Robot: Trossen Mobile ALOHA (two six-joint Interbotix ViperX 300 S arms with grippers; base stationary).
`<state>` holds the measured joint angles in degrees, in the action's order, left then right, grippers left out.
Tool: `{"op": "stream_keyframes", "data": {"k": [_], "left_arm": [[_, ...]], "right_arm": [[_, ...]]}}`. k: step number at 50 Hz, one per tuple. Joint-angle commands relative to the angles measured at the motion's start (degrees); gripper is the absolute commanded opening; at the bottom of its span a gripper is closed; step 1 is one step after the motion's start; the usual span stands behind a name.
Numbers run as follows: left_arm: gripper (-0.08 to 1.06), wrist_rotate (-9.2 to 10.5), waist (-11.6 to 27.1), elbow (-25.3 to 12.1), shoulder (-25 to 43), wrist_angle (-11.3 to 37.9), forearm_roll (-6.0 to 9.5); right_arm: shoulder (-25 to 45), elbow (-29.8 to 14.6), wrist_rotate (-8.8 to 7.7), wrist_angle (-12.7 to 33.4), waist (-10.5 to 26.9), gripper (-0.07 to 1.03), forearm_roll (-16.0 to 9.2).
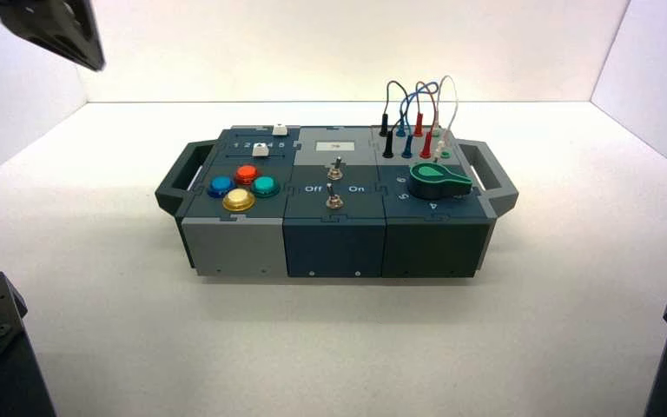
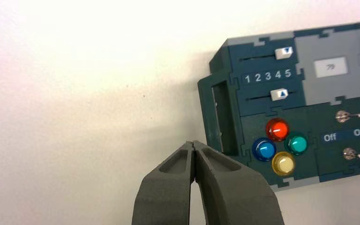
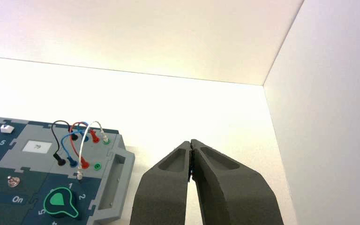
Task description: Move the box to the right.
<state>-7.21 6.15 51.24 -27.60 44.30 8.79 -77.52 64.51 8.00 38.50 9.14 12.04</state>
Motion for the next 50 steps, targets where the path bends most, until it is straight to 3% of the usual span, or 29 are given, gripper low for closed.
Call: {"op": "stream_keyframes", "data": {"k": [1,14,26,31,39,50], "left_arm": [[-0.03,-0.35,0.53,-4.31,5.8,0.62,-0.09],[-0.03,-0.88,4.57,-8.35,18.54,2.55,-0.09],[-0.03,-0.88,8.0,-9.32,27.42,2.81,-0.18],[-0.03,-1.41,8.0,-8.96,29.36,2.81,-0.35],[-0.03,-1.76,8.09,-8.79,31.11,2.37,-1.93],[-0.03,-1.85,8.09,-8.88,32.52,1.67,-2.11]], "right_arm": [[0.97,-1.49,0.35,-0.88,-0.18,-0.02,-0.09],[1.05,-1.49,0.53,-1.05,-0.18,-0.02,-0.09],[1.76,-1.67,1.23,-0.97,-0.26,-0.02,-0.09],[1.93,-1.67,1.23,-0.97,-0.53,-0.02,-0.09],[1.93,-1.76,1.23,-0.88,-0.62,-0.02,-0.09],[1.93,-1.76,1.23,-0.97,-0.79,-0.02,0.0]]}}
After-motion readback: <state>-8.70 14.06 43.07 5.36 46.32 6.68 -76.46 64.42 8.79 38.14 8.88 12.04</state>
